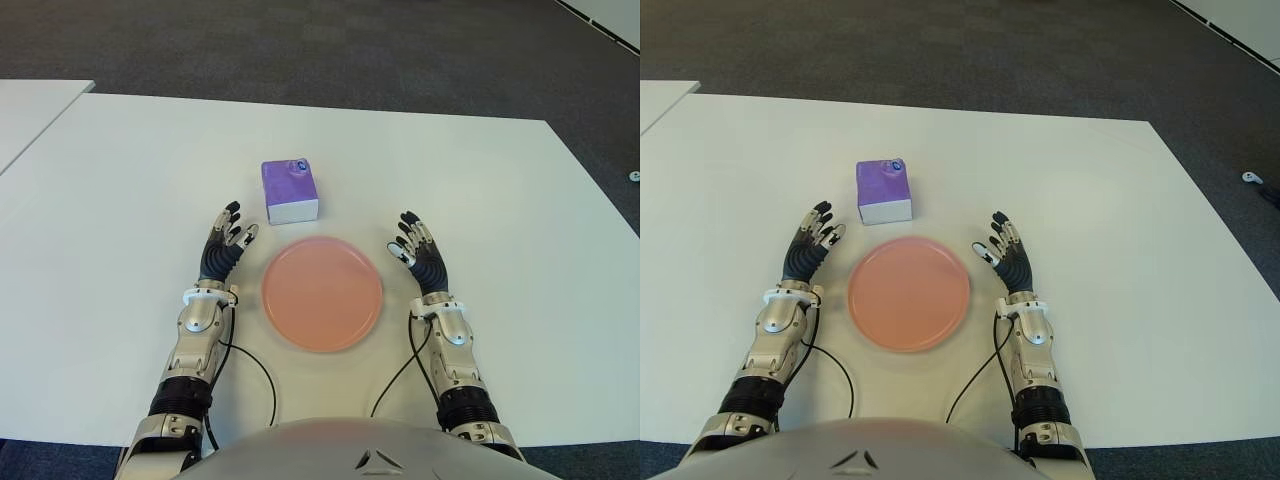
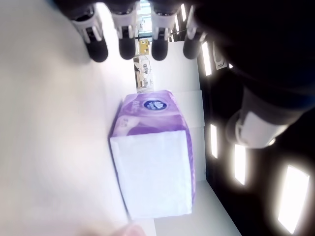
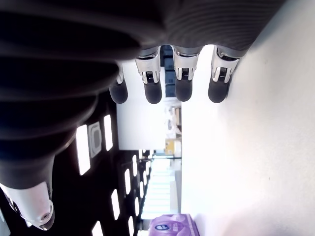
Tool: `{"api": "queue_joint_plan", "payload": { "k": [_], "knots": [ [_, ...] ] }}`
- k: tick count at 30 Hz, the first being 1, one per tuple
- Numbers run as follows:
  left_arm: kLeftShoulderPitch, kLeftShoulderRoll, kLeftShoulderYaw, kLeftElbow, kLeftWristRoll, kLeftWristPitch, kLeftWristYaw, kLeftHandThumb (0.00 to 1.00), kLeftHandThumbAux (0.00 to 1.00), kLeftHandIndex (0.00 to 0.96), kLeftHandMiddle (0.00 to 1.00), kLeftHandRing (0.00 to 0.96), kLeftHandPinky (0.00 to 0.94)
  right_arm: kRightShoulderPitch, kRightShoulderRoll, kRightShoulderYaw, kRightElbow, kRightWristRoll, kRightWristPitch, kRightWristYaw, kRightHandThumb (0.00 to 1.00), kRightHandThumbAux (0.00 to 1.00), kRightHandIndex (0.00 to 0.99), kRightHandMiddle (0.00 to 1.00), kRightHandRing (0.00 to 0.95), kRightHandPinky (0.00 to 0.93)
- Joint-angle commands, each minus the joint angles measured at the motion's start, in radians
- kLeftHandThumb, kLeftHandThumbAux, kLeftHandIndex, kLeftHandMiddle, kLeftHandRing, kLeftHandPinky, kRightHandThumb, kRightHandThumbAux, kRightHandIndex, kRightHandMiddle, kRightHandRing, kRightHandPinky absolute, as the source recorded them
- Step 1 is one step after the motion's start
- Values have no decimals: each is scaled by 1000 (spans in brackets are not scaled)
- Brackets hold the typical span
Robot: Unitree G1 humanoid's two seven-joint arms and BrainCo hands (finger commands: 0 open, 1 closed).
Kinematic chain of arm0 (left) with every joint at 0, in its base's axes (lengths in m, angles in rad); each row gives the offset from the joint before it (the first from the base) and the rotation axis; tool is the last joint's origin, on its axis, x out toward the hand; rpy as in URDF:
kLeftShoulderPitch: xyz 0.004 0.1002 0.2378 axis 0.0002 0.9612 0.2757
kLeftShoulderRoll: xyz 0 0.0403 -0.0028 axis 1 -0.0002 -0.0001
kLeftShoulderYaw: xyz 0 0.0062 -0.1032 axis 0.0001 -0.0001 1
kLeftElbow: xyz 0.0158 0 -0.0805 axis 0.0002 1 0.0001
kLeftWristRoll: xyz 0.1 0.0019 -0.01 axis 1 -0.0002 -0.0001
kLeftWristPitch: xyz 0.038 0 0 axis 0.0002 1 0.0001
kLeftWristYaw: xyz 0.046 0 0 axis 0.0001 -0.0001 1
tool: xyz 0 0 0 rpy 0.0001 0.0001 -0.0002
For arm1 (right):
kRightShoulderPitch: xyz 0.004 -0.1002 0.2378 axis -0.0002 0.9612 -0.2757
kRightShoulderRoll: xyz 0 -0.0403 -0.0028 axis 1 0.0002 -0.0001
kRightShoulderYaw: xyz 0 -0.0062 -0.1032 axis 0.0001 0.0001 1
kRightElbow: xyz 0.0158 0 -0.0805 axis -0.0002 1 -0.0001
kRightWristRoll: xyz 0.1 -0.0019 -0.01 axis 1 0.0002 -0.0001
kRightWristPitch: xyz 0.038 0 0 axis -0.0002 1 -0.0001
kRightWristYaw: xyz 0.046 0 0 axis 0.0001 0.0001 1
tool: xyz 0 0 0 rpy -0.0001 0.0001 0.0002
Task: Put the tissue paper into the plate.
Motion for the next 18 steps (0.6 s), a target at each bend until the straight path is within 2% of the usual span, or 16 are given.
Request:
{"api": "queue_joint_plan", "payload": {
  "k": [1,10,18],
  "knots": [
    [1,2,-1,28,6,31,8,0,552,0,0,0,0,103,24,16,96,-2,103,0,0,630,0,0,0,0],
    [-17,13,6,29,21,40,24,0,563,0,0,0,0,100,25,16,100,-2,103,-1,0,630,0,0,0,0],
    [-68,62,31,-14,23,85,23,0,567,0,0,0,0,93,27,15,113,-4,96,-3,0,622,0,0,0,0]
  ]
}}
